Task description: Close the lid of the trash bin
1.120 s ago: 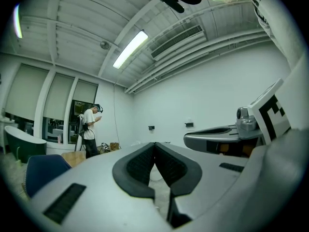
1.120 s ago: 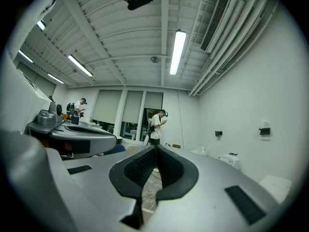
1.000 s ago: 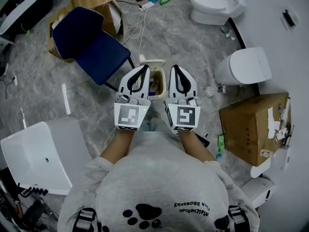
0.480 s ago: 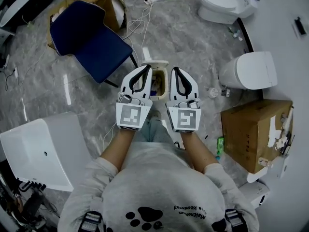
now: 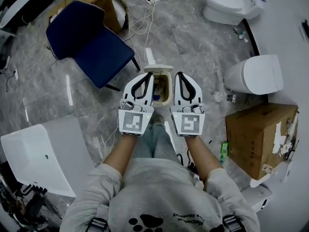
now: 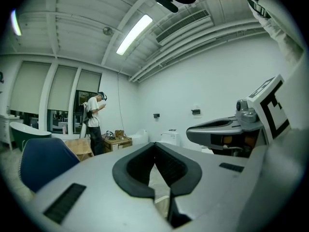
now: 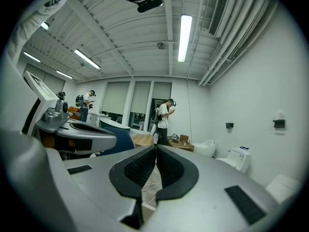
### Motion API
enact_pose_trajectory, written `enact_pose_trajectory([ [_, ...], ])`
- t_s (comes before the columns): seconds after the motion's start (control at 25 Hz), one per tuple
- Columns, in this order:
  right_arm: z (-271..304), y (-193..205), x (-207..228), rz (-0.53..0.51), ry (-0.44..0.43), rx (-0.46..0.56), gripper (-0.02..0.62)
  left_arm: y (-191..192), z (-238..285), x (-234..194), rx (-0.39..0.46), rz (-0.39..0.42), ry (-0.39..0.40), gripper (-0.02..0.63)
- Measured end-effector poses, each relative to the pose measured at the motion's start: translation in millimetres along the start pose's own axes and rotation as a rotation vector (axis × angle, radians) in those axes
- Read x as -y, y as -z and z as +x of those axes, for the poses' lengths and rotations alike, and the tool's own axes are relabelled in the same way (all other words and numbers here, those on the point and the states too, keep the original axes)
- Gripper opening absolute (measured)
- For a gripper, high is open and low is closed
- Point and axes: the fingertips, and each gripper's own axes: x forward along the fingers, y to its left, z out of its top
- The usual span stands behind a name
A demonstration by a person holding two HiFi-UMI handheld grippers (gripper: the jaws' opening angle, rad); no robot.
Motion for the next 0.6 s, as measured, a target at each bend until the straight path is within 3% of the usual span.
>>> enact_pose_trajectory([
  [0.32, 10.0, 37.4, -2.1, 0.002, 0.006, -0.014, 0.034, 40.9, 11.2, -0.1, -0.013, 0.014, 0.016, 0.02],
  [0.52, 12.0, 58.2, -0.2, 0.007, 0.012, -0.02, 0.034, 59.3, 18.8, 0.5, 0.018, -0.031, 0.007, 0.02],
  [0.6, 13.3, 66.1, -0.7, 0.004, 0.011, -0.023, 0.034, 69.7, 20.0, 0.2, -0.009, -0.03, 0.011, 0.02],
])
